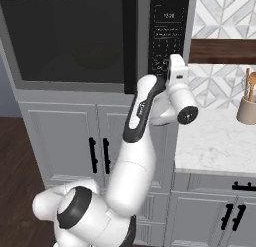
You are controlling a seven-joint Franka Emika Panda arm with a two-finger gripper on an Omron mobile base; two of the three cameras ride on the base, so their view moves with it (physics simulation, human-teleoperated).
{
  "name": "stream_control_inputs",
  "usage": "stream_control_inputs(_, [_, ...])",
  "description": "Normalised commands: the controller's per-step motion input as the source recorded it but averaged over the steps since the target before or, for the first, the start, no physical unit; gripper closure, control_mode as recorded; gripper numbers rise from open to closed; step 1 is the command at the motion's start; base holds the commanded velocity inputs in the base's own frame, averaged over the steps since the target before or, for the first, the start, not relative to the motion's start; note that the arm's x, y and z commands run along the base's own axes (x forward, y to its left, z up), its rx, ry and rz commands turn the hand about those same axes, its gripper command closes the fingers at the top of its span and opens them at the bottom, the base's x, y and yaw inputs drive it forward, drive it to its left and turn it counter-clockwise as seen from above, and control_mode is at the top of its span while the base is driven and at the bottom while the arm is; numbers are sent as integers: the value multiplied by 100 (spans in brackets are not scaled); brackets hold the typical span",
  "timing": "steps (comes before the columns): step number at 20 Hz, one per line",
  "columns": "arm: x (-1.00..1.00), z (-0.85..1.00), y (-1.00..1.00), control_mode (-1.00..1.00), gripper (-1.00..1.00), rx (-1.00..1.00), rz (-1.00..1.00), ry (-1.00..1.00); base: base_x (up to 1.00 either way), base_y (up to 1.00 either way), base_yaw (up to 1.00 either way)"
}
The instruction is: Pick the lemon wedge from the sink and place it in the bowl. Then pick the bowl and place it in the microwave. Then close the microwave door and press the start button.
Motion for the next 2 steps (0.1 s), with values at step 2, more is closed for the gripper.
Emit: stream_control_inputs(2, [0,-9,0,-100,100,2,-4,-5,0,0,0])
